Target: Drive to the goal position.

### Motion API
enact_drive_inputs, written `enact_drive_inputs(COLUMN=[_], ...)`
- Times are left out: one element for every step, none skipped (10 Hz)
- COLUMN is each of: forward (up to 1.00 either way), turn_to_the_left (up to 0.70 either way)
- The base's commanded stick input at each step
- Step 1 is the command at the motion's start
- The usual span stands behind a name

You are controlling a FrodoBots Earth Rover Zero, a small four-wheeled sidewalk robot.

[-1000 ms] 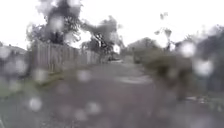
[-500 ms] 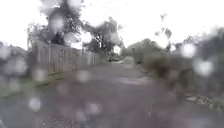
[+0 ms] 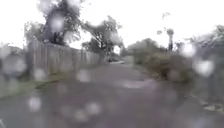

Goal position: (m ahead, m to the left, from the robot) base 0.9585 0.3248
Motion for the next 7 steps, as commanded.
enact_drive_inputs(forward=[1.0, 1.0, 1.0, 1.0, 1.0, 1.0, 1.0], turn_to_the_left=[0.0, 0.0, 0.0, 0.0, 0.0, 0.0, 0.0])
